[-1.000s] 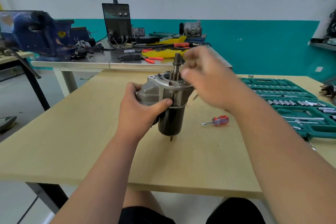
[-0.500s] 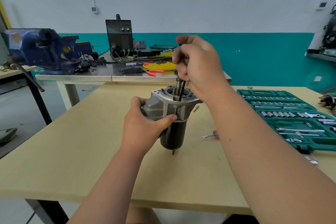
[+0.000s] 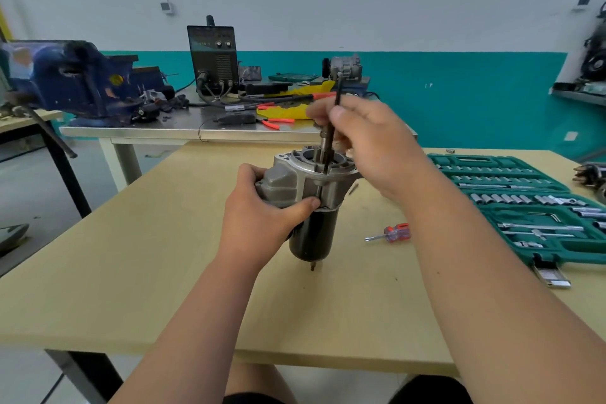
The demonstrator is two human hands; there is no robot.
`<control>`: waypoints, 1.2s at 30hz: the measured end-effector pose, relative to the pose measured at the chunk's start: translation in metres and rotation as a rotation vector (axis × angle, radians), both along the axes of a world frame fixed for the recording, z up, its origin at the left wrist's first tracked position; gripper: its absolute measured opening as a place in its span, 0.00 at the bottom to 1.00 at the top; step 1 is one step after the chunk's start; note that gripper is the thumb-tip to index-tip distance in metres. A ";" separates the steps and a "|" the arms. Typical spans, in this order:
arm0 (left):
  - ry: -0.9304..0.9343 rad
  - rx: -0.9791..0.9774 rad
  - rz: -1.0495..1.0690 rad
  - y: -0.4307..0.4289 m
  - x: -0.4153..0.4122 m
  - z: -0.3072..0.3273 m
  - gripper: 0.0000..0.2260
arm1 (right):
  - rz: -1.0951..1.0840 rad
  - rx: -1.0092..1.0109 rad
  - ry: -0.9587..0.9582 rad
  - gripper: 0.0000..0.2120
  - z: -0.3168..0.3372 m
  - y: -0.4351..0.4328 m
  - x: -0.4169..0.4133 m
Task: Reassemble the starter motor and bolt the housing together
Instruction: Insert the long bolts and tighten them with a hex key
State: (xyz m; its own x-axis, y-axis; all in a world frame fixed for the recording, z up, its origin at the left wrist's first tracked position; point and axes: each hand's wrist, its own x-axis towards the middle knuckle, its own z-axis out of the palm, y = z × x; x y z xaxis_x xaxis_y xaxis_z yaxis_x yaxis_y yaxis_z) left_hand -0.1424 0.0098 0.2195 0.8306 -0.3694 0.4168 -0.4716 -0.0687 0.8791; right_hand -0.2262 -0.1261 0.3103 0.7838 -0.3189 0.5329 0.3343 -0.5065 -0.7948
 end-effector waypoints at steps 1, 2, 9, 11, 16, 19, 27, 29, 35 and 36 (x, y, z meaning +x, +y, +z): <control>0.001 -0.001 0.003 0.000 0.000 0.000 0.26 | -0.101 -0.176 0.061 0.14 0.001 -0.004 -0.005; 0.002 -0.001 0.006 0.000 0.000 -0.001 0.26 | -0.140 -0.247 0.078 0.14 0.004 -0.008 -0.009; -0.002 -0.009 0.003 0.002 0.000 -0.001 0.26 | -0.071 -0.167 0.056 0.11 0.009 -0.007 -0.016; 0.001 -0.011 -0.006 0.003 0.000 -0.002 0.26 | -0.069 -0.170 0.046 0.11 0.009 -0.007 -0.015; 0.010 -0.017 -0.019 0.003 0.002 -0.003 0.25 | -0.042 -0.209 0.076 0.11 0.011 -0.006 -0.012; 0.009 -0.020 -0.018 0.004 0.004 -0.006 0.25 | -0.021 -0.201 0.064 0.12 0.011 -0.006 -0.011; 0.027 -0.055 -0.023 0.004 0.007 -0.008 0.25 | 0.019 -0.183 0.103 0.12 0.012 -0.008 -0.005; 0.020 -0.050 -0.024 0.005 0.008 -0.008 0.25 | 0.020 -0.199 0.112 0.12 0.014 -0.008 -0.005; 0.010 -0.031 -0.034 0.003 0.007 -0.007 0.25 | -0.097 -0.354 0.142 0.09 0.019 -0.007 -0.009; 0.013 -0.034 -0.036 0.002 0.007 -0.006 0.25 | -0.114 -0.369 0.135 0.09 0.020 -0.006 -0.010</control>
State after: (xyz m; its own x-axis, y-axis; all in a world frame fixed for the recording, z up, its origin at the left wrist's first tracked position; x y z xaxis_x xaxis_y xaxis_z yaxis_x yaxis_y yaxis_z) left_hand -0.1358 0.0118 0.2132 0.8223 -0.3852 0.4189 -0.4619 -0.0220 0.8866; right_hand -0.2363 -0.1324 0.3298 0.8253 -0.2147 0.5223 0.1642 -0.7938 -0.5856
